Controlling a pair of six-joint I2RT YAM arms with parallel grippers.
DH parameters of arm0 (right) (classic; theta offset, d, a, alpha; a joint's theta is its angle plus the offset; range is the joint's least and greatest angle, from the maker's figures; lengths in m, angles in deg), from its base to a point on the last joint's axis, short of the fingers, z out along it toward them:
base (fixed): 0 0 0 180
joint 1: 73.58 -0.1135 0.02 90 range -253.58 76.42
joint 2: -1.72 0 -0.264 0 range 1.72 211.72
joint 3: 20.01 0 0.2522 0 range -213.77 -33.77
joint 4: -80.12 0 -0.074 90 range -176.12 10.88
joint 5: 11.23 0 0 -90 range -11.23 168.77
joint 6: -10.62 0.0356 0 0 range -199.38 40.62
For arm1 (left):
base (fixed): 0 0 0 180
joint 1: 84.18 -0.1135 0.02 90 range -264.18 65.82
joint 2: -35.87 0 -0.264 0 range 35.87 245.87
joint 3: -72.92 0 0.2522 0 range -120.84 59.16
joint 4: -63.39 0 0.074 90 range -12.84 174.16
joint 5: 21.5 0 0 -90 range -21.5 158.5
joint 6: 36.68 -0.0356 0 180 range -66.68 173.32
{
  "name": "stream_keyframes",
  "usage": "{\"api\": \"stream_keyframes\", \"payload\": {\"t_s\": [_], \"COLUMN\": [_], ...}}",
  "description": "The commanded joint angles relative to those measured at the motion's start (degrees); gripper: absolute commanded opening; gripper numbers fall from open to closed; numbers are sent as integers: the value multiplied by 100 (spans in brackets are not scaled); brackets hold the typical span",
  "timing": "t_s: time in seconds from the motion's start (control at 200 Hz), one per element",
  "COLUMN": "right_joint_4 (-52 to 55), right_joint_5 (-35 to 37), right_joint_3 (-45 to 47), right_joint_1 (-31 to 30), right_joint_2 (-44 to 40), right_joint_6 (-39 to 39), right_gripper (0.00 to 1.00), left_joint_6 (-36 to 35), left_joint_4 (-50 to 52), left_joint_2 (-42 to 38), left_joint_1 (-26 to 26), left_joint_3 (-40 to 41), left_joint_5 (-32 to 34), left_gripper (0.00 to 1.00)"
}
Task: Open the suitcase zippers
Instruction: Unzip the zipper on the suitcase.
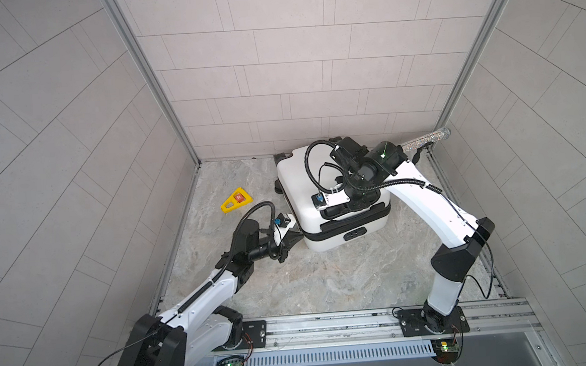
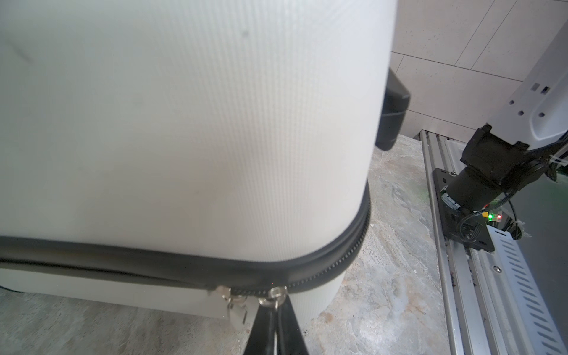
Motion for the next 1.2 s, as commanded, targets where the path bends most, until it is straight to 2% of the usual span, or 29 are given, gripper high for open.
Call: {"api": "stream_keyframes", "payload": {"t_s": [0.0,0.305,0.496,0.671,0.876,1.011,1.196], "right_joint_4": [-1493,-1875,-2074,-2020,-2149,-2346,-2577], "right_joint_5": [65,199,223,244,292,129,176], "right_joint_3": [-153,-223,-423,-644,-912,-941,-1050], "right_joint_1": [-95,-399,-651,-687,-722,-803,-915], "right_joint_2": [-475,-112,137,396,603,709,905], "right_joint_6": [862,1659,2134,2614,3240,3517,3906], "right_gripper": [0,0,0,0,0,0,0], "left_joint_6": [377,1172,1336,1336,965,999,1055], "left_joint_4": [-546,-605,-560,-123,836,795,489], "left_joint_2": [-292,-943,-1152,-1405,-1774,-1700,-1485], "left_joint_1": [150,250,295,316,350,463,869], "left_joint_3": [1,23,18,-76,-298,-351,-380], "left_joint_5": [-462,-509,-310,-248,70,72,236], "left_gripper": [0,0,0,0,0,0,0]}}
